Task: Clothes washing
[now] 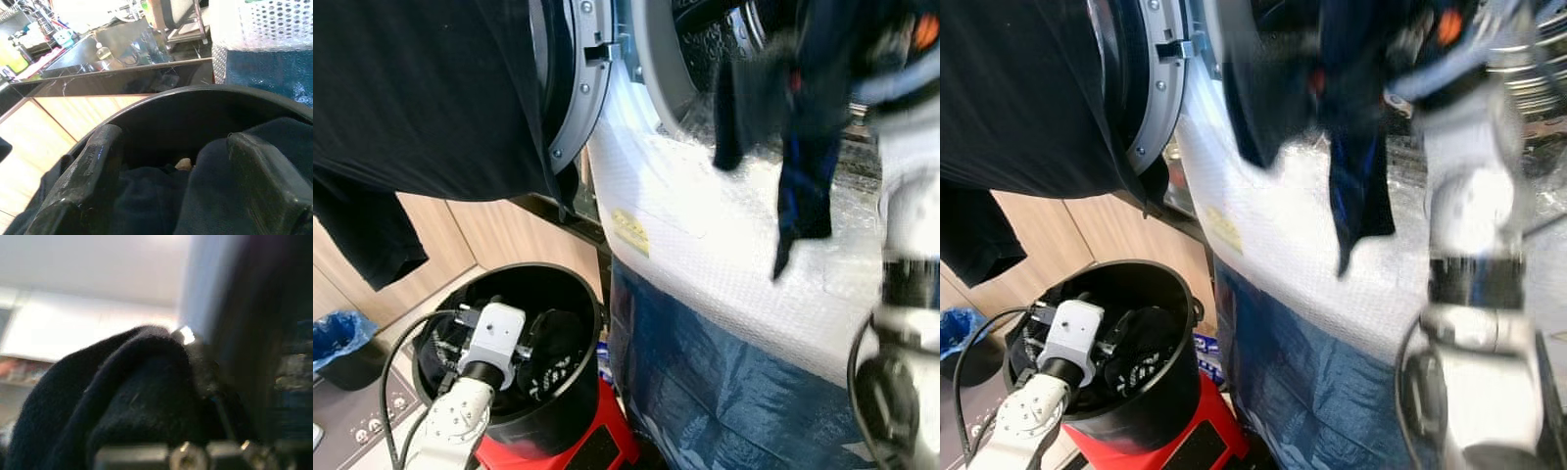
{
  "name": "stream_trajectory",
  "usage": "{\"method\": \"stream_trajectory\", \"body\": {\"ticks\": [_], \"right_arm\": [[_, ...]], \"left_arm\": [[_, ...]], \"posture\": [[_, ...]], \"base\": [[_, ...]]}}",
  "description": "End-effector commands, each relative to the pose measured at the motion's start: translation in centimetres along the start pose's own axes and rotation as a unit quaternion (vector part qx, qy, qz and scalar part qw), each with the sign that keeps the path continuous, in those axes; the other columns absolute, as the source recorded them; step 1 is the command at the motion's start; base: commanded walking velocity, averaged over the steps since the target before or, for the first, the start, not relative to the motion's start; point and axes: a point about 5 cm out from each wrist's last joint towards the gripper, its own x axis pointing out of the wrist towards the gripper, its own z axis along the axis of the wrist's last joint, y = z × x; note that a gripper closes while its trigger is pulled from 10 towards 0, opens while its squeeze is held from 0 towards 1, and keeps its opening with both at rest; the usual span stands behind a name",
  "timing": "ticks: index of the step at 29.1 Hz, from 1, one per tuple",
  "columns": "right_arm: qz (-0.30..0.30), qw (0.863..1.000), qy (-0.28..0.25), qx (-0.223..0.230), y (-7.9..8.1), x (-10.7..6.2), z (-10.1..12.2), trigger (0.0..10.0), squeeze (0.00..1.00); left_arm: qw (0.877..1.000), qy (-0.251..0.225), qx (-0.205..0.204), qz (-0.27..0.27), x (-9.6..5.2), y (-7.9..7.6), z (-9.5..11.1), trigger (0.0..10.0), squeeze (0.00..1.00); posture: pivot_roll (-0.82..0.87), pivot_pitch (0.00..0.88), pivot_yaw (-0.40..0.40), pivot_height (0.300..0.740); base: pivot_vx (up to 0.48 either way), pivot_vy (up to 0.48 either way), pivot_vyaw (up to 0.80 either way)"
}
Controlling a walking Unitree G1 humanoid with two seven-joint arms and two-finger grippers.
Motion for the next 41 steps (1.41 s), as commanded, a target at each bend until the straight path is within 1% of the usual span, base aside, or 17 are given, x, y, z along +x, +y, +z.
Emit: {"method": "stream_trajectory", "body": {"ticks": [1, 6, 9, 11, 12, 13, 14, 15, 16, 17, 18, 19, 23, 27, 33, 34, 41], "right_arm": [[-0.052, 0.998, -0.005, -0.021, -1.5, 1.0, 1.6, 0.0, 0.0], [-0.123, 0.989, 0.059, -0.063, -3.4, 2.6, 2.6, 0.0, 0.0], [-0.2, 0.97, 0.114, -0.079, -4.5, 3.0, 2.1, 0.0, 0.0], [-0.216, 0.965, 0.121, -0.083, -4.7, 3.0, 2.0, 0.0, 0.0], [-0.292, 0.942, 0.147, -0.075, -5.6, 2.3, 1.6, 0.0, 0.0], [-0.32, 0.932, 0.154, -0.069, -5.9, 2.0, 1.4, 0.0, 0.0], [-0.365, 0.911, 0.174, -0.081, -6.4, 1.3, 1.2, 0.0, 0.0], [-0.43, 0.865, 0.22, -0.138, -7.3, -0.3, 0.7, 0.0, 0.0], [-0.445, 0.85, 0.233, -0.156, -7.5, -0.7, 0.6, 0.0, 0.0], [-0.445, 0.85, 0.233, -0.156, -7.5, -0.7, 0.6, 0.0, 0.0], [-0.457, 0.833, 0.257, -0.179, -7.7, -1.3, 0.1, 4.9, 0.0], [-0.46, 0.829, 0.265, -0.177, -7.6, -1.6, -0.4, 10.0, 0.0], [-0.432, 0.824, 0.315, -0.189, -7.1, -1.9, -2.9, 10.0, 0.0], [-0.438, 0.802, 0.355, -0.2, -6.7, -3.0, -5.3, 10.0, 0.0], [-0.432, 0.792, 0.374, -0.216, -6.5, -3.6, -6.3, 10.0, 0.0], [-0.429, 0.787, 0.383, -0.223, -6.5, -3.8, -6.5, 10.0, 1.0], [-0.423, 0.779, 0.397, -0.238, -6.5, -4.3, -6.6, 10.0, 1.0]], "left_arm": [[1.0, 0.007, 0.001, 0.0, -0.3, 0.1, -0.2, 10.0, 0.0], [1.0, 0.006, 0.001, 0.001, -0.3, 0.1, -0.2, 10.0, 0.0], [1.0, 0.006, -0.003, 0.002, -0.1, 0.1, -0.2, 10.0, 0.0], [1.0, 0.007, -0.004, 0.003, -0.1, 0.1, -0.2, 10.0, 0.0], [1.0, 0.009, -0.007, 0.004, -0.2, 0.0, -0.3, 10.0, 0.0], [1.0, 0.009, -0.007, 0.004, -0.2, 0.0, -0.3, 10.0, 0.0], [1.0, 0.009, -0.008, 0.003, -0.3, -0.1, -0.3, 10.0, 0.0], [1.0, 0.01, -0.008, 0.001, -0.4, -0.3, -0.4, 10.0, 0.0], [1.0, 0.01, -0.008, 0.0, -0.5, -0.3, -0.4, 10.0, 0.0], [1.0, 0.01, -0.008, 0.0, -0.5, -0.3, -0.4, 10.0, 0.0], [1.0, 0.011, -0.008, -0.001, -0.5, -0.4, -0.4, 10.0, 0.0], [1.0, 0.011, -0.008, -0.001, -0.5, -0.5, -0.4, 10.0, 0.0], [1.0, 0.011, -0.008, -0.001, -0.5, -0.6, -0.4, 10.0, 0.0], [1.0, 0.016, -0.009, -0.004, -0.7, -0.9, -0.5, 10.0, 0.0], [1.0, 0.018, -0.006, -0.009, -0.9, -1.1, -0.5, 10.0, 0.0], [1.0, 0.02, -0.005, -0.01, -1.0, -1.1, -0.6, 10.0, 0.0], [1.0, 0.026, -0.008, -0.011, -1.1, -1.3, -0.8, 10.0, 0.0]], "posture": [[0.15, 0.089, 0.113, 0.74], [0.14, 0.086, 0.109, 0.74], [0.14, 0.082, 0.112, 0.74], [0.14, 0.082, 0.112, 0.74], [0.14, 0.077, 0.114, 0.74], [0.14, 0.077, 0.114, 0.74], [0.14, 0.077, 0.114, 0.74], [0.14, 0.073, 0.109, 0.74], [0.14, 0.073, 0.109, 0.74], [0.14, 0.073, 0.109, 0.74], [0.14, 0.074, 0.105, 0.74], [0.14, 0.073, 0.103, 0.74], [0.14, 0.074, 0.097, 0.74], [0.15, 0.071, 0.093, 0.74], [0.16, 0.077, 0.091, 0.74], [0.16, 0.079, 0.09, 0.74], [0.15, 0.087, 0.087, 0.74]], "base": [[0.0, 0.0, 0.0], [0.0, 0.0, 0.0], [0.0, 0.0, 0.0], [0.0, 0.0, 0.0], [0.0, 0.0, 0.0], [0.0, 0.0, 0.0], [0.0, 0.0, 0.0], [0.0, 0.0, 0.0], [0.0, 0.0, 0.0], [0.0, 0.0, 0.0], [0.0, 0.0, 0.0], [0.0, 0.0, 0.0], [0.0, 0.0, 0.0], [0.0, 0.0, 0.0], [0.0, 0.0, 0.0], [0.0, 0.0, 0.0], [0.0, 0.0, 0.0]]}}
